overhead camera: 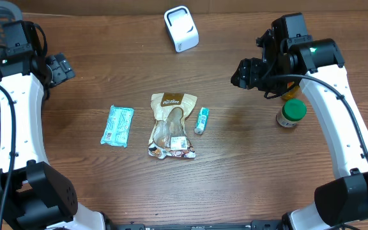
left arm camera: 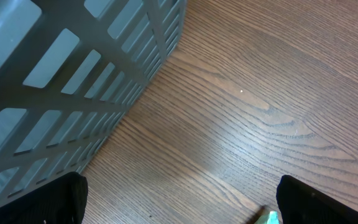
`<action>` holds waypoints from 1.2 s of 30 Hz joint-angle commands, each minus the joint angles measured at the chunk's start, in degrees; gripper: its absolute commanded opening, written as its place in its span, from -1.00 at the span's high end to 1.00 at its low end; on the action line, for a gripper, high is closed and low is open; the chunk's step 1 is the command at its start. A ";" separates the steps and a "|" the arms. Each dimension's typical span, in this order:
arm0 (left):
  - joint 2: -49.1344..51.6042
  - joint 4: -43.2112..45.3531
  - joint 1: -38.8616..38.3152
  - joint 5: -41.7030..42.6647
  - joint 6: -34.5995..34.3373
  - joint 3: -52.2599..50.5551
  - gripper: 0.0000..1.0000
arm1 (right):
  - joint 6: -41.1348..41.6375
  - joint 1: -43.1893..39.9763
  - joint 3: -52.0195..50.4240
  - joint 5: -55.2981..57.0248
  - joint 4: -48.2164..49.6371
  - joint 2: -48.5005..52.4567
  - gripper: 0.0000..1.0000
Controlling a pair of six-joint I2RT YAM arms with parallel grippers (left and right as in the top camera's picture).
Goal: Scan the item barcode
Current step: 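Open the right gripper, release the bottle, move left over the items, then lower the right gripper onto the small teal tube and grasp it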
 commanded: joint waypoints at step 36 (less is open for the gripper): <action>-0.52 0.13 0.52 -0.76 0.68 1.01 -0.99 | 3.08 9.44 -0.37 0.11 1.36 7.56 -0.50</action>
